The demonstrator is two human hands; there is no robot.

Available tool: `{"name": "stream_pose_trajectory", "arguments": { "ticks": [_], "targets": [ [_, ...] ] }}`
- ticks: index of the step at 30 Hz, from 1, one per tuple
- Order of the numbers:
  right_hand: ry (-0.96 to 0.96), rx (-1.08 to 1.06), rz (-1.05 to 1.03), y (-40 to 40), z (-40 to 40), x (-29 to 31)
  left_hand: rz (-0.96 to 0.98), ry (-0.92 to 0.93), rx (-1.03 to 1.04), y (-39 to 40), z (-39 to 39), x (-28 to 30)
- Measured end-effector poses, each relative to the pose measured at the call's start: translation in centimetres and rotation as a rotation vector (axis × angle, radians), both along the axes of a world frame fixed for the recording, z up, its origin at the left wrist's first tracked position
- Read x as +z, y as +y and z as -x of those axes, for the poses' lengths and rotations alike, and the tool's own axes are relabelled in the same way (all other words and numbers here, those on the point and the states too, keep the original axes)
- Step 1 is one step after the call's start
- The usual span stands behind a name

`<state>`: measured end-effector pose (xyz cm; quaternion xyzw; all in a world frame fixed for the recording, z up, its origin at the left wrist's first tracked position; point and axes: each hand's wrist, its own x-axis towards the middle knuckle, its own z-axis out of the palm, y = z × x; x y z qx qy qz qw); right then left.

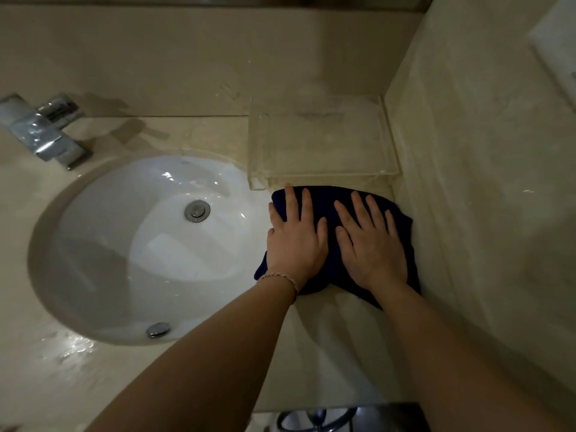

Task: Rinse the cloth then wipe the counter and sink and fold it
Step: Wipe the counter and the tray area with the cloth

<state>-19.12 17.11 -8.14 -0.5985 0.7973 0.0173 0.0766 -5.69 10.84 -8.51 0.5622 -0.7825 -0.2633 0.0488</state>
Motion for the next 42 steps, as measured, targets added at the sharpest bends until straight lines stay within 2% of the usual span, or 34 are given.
{"name": "stream_pose_trajectory", "arguments": {
  "ticks": [10,19,30,42],
  "targets": [
    [0.027,-0.026,-0.001,7.1,-4.4,-0.3,0.076,-0.066,-0.201,4.1,-4.1,0.0],
    [-0.017,0.08,-0.023,11.4,-7.0,-0.2,0.14,-0.163,-0.229,8.3,-8.0,0.1],
    [-0.064,0.132,-0.016,10.2,-6.0,-0.2,0.106,-0.158,-0.233,7.4,-7.4,0.6],
    [-0.049,0.101,0.002,5.4,-3.4,-0.3,-0.038,-0.046,-0.071,3.6,-4.3,0.6]
  ]
}}
